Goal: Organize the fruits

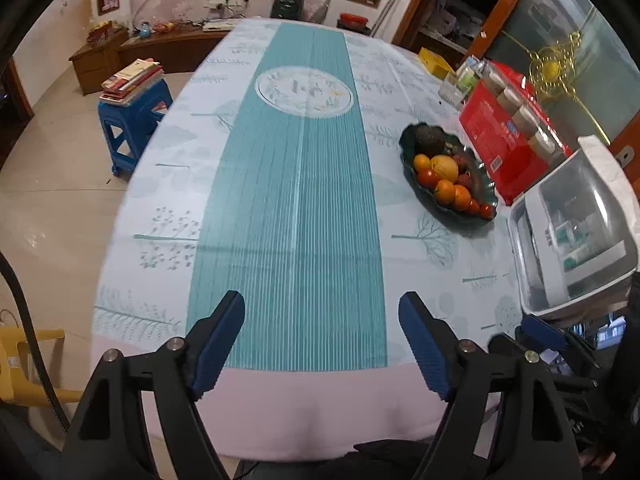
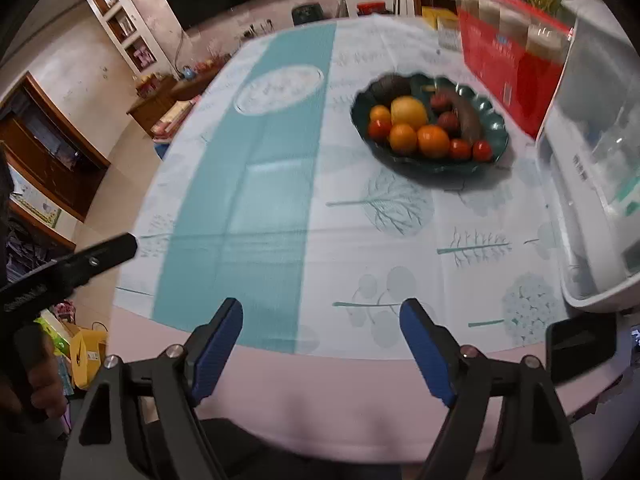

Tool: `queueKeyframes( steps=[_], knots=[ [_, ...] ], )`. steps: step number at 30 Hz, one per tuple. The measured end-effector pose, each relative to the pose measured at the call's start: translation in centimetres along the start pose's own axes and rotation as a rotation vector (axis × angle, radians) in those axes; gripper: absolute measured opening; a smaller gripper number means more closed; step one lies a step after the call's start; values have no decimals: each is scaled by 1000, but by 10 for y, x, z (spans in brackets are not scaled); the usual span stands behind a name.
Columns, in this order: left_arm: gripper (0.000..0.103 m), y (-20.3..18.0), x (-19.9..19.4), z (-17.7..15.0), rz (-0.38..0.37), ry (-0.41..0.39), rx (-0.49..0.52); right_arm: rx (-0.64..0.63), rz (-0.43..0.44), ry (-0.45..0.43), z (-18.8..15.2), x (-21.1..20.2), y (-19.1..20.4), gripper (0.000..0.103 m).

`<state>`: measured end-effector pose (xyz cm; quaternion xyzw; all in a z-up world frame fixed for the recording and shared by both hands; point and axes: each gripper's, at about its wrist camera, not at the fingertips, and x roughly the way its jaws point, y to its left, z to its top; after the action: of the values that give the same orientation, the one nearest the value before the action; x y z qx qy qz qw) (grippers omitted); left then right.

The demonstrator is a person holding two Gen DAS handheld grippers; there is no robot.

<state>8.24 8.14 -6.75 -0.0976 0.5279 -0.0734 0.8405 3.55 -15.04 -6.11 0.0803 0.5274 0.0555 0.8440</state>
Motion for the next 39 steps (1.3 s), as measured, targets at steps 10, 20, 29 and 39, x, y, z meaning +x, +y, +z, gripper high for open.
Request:
queueKeyframes(
  steps=[10,20,29,39],
  knots=[
    [88,-58,-64,-12,54,-133,75,-55,-37,-43,3,-70,8,94],
    [102,-87,-61,-31,114,-155,110,-34,-83,-98,-13,-78,-4,103],
    [102,-94,-65,-26,140,-226,109,-51,-103,-159,-8,-79,-3,103],
    [102,-92,-64,-17,192,-253,110,-72,-106,-151,1,-72,1,103]
  ],
)
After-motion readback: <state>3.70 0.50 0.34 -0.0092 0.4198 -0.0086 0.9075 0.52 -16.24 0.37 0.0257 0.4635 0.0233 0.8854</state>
